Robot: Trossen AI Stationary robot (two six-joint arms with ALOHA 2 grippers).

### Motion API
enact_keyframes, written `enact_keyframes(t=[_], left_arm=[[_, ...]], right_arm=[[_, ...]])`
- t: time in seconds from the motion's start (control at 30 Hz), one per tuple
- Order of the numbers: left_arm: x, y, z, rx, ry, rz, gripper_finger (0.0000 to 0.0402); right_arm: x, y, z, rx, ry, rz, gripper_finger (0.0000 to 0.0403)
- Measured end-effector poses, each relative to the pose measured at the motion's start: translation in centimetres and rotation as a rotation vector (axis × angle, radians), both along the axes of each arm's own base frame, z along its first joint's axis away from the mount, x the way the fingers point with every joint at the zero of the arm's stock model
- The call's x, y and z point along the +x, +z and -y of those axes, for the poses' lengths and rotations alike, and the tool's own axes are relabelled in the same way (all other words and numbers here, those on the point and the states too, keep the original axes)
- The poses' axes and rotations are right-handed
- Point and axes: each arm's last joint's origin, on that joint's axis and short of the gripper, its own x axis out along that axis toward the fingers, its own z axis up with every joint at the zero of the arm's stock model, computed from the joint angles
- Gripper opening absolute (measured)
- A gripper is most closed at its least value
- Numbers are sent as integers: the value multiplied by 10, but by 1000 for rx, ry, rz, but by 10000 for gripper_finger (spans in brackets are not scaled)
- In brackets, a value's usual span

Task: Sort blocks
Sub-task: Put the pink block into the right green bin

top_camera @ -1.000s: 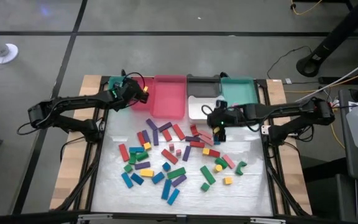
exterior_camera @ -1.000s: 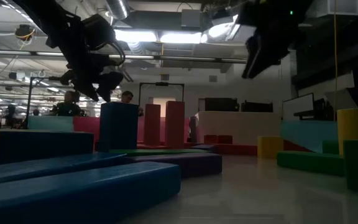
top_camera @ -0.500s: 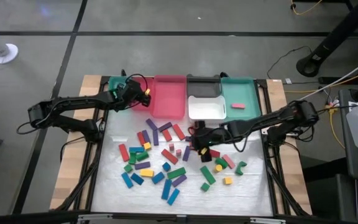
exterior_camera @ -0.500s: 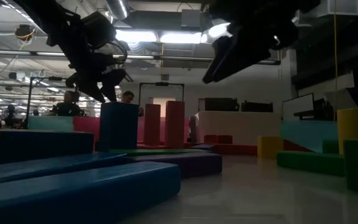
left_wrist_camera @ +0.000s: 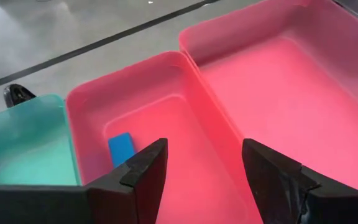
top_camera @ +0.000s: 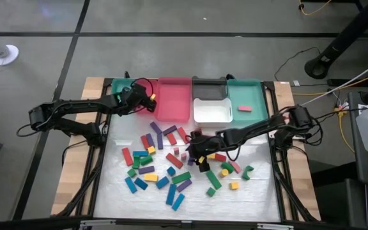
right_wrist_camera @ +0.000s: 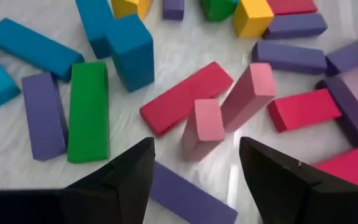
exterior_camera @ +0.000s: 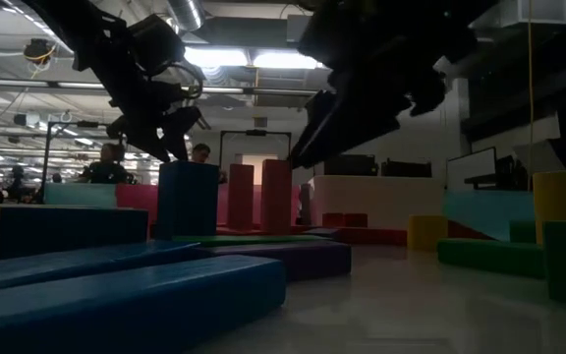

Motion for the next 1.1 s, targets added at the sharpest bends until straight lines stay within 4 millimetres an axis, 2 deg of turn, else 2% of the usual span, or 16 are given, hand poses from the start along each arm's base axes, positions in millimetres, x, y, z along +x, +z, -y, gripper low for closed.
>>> enact_keyframes(t=[0.2,0.43,0.6,0.83,1.1], left_arm=[[0,0,0,-11,-12,6,196],[1,0,1,-21,-24,14,196],[2,-1,2,-45,-56,24,196],[7,-1,11,-69,-160,12,196],[12,2,27,-133,-303,55,196]], right_arm=[[9,-9,-2,7,-2,48,237],[12,-19,-2,2,-2,29,231],[14,-22,-3,6,-3,46,180],[16,-24,-3,7,-5,55,64],[10,-16,1,-13,-19,-7,56]])
